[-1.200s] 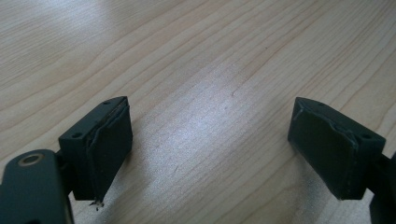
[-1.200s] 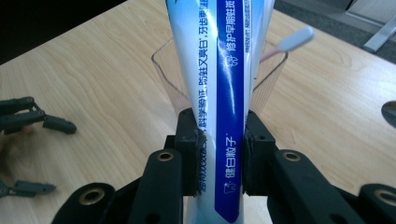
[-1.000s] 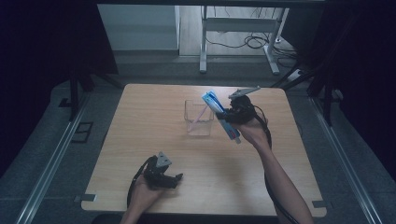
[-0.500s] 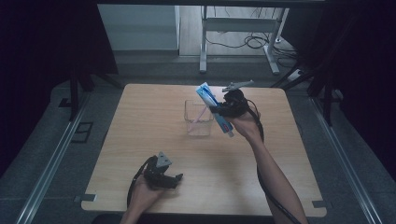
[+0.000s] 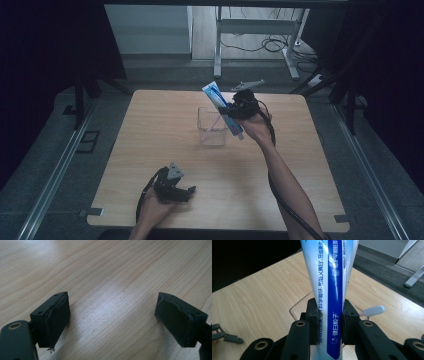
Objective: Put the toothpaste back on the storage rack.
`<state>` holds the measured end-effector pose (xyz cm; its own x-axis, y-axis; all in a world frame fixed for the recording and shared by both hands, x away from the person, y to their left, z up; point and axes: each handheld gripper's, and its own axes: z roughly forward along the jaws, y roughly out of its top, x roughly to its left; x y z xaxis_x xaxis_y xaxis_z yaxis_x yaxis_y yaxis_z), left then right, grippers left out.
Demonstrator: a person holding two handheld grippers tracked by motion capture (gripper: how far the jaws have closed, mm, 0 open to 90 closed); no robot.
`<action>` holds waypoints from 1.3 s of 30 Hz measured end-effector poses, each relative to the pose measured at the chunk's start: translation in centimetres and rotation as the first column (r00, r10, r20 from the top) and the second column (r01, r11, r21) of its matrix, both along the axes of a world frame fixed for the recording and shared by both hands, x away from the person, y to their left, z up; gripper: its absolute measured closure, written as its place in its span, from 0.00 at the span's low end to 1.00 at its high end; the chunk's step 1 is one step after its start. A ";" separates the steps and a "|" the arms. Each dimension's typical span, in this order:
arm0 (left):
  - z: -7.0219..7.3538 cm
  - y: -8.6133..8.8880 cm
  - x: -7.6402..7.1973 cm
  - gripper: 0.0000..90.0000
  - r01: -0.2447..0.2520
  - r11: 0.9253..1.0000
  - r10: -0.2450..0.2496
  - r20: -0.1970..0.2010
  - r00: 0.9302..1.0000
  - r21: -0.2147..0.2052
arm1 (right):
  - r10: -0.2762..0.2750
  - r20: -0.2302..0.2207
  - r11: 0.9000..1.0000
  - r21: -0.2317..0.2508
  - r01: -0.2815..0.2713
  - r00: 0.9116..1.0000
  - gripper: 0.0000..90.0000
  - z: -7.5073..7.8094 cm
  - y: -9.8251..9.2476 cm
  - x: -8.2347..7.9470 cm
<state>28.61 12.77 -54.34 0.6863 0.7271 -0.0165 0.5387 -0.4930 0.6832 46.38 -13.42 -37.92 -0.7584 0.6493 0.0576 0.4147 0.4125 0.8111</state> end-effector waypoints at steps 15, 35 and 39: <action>0.0 0.0 0.0 0.15 -0.001 1.000 0.001 0.000 1.000 -0.003 | -0.007 0.029 1.000 0.010 0.006 1.000 0.81 0.6 1.8 1.3; 0.0 0.0 0.0 0.15 -0.003 1.000 0.003 -0.001 1.000 -0.004 | 0.010 0.083 0.999 0.033 -0.012 0.997 0.81 0.7 4.5 3.0; 0.0 0.0 0.0 0.15 -0.003 1.000 0.003 0.000 1.000 -0.004 | 0.011 0.092 1.000 0.025 -0.013 0.996 0.81 0.2 5.1 3.3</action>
<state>28.60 12.75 -54.35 0.6843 0.7290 -0.0194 0.5403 -0.4890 0.6848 49.71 -8.36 -37.67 -0.7690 0.6392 0.0039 0.3332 0.3957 0.8558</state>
